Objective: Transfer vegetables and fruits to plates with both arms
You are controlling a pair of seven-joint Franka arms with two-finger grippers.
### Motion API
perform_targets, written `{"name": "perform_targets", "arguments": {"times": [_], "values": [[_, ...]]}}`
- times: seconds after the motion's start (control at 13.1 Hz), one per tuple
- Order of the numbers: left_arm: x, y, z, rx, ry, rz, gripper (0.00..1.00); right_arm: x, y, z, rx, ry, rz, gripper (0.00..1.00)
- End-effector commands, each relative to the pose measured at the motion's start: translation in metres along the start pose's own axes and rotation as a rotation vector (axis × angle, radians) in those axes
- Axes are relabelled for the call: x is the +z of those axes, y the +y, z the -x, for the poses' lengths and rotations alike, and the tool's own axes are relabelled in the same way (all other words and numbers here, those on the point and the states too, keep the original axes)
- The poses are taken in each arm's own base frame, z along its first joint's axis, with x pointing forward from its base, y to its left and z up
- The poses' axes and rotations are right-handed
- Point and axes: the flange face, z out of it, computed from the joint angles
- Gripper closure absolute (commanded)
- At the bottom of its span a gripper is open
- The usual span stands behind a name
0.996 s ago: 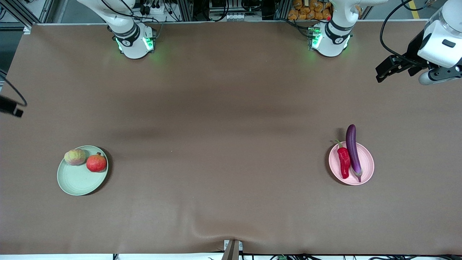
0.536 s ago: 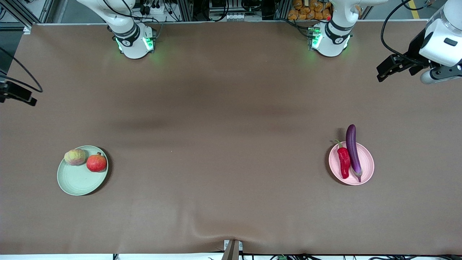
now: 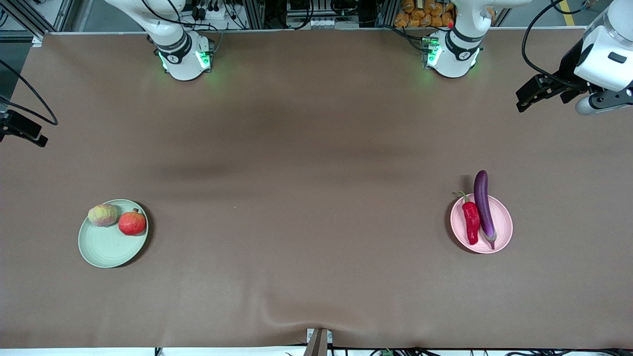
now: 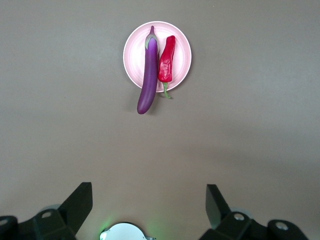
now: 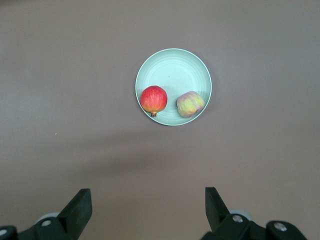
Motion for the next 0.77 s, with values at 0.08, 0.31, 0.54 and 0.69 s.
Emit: {"name": "perform_targets", "arguments": {"times": [0.08, 0.31, 0.54, 0.69], "values": [[0.002, -0.005, 0.001, 0.054, -0.026, 0.011, 0.0, -0.02, -0.004, 0.011, -0.011, -0.034, 0.007, 0.0], [-0.002, -0.009, 0.001, 0.056, -0.02, 0.014, 0.0, -0.022, -0.004, 0.012, -0.015, -0.035, -0.003, 0.0], [-0.009, -0.01, -0.003, 0.098, -0.005, 0.016, 0.0, -0.022, 0.0, 0.012, -0.008, -0.036, -0.002, 0.0], [-0.014, -0.011, -0.002, 0.097, 0.004, 0.02, 0.0, -0.022, 0.002, 0.013, -0.005, -0.037, -0.003, 0.0]]}}
